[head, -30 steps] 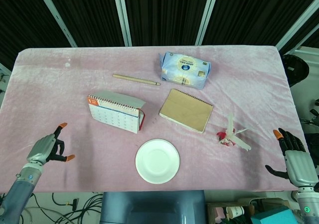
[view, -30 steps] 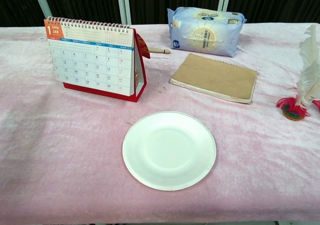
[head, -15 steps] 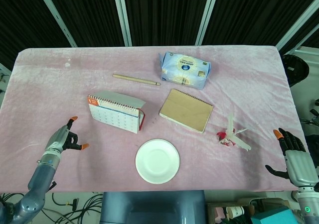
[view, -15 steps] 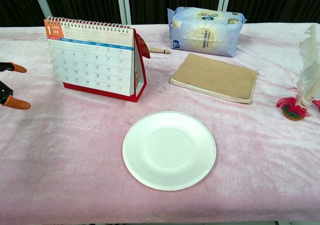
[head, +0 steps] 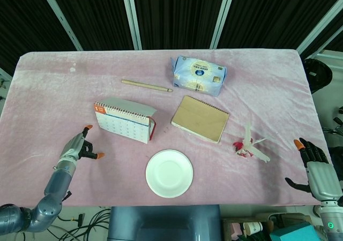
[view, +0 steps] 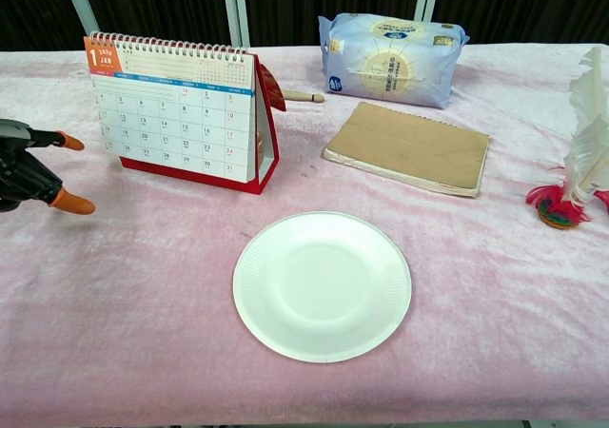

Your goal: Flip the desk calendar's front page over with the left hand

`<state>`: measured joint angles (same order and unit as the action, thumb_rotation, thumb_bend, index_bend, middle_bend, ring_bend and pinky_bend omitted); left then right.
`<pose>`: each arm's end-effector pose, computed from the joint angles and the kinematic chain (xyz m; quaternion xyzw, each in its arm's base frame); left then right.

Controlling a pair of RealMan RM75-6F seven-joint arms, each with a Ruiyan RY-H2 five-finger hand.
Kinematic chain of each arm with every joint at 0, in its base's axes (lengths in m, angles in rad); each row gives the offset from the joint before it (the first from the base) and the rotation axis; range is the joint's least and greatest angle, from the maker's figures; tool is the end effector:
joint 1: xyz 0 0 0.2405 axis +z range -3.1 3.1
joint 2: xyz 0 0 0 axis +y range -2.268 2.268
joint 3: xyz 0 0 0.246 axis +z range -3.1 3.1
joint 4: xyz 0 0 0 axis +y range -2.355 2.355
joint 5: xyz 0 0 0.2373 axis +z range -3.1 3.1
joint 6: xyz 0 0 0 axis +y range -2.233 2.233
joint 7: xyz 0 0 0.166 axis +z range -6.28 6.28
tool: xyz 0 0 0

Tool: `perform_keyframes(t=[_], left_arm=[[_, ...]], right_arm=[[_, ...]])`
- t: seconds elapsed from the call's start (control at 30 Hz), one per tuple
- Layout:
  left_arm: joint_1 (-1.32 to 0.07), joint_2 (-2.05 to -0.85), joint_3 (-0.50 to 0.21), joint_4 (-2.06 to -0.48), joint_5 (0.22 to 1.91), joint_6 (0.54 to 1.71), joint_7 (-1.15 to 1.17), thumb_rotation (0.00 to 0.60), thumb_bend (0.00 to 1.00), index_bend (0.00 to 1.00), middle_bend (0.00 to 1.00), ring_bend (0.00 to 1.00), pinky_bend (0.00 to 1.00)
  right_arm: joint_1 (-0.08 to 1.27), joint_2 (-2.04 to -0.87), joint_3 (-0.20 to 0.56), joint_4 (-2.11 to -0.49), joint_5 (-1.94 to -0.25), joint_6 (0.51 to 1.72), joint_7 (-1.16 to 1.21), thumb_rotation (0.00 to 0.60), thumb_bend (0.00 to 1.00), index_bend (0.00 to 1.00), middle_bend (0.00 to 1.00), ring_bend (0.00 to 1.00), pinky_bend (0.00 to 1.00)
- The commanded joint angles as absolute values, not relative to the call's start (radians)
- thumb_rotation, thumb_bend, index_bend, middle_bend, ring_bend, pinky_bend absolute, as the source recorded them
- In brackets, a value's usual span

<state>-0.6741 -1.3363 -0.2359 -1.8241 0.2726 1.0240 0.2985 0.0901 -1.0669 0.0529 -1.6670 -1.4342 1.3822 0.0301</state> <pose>-0.2116 0.3205 -0.0104 -0.4740 -0.7123 -0.2671 0.4435 -0.3208 -0.2052 0.1295 0.5864 -0.4394 0.3613 0.5767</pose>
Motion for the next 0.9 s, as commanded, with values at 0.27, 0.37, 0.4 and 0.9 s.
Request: perform_keyframes(t=[0.27, 0.37, 0.4, 0.9], left_arm=[[-0.719, -1.377, -0.243, -1.805, 0.227, 1.029, 0.335, 0.600, 0.17, 0.00, 0.81, 0.89, 0.82], [-0.729, -1.388, -0.245, -1.807, 0.218, 1.034, 0.342, 0.600, 0.17, 0.00, 0.81, 0.89, 0.82], [-0.732, -1.392, -0.245, -1.807, 0.215, 1.037, 0.344, 0.600, 0.17, 0.00, 0.81, 0.89, 0.82], [-0.741, -1.397, -0.241, -1.857, 0.238, 1.064, 0.345, 0.600, 0.17, 0.00, 0.81, 0.89, 0.82]], right_arm=[[0.090, -1.066, 0.053, -1.667, -1.433, 1.382, 0.034, 0.600, 0.10, 0.00, 0.00, 0.00, 0.07], [0.091, -1.066, 0.054, -1.666, -1.434, 1.382, 0.035, 0.600, 0.10, 0.00, 0.00, 0.00, 0.07], [0.090, -1.065, 0.054, -1.666, -1.434, 1.382, 0.036, 0.600, 0.10, 0.00, 0.00, 0.00, 0.07], [0.091, -1.066, 0.053, -1.665, -1.437, 1.384, 0.036, 0.600, 0.10, 0.00, 0.00, 0.00, 0.07]])
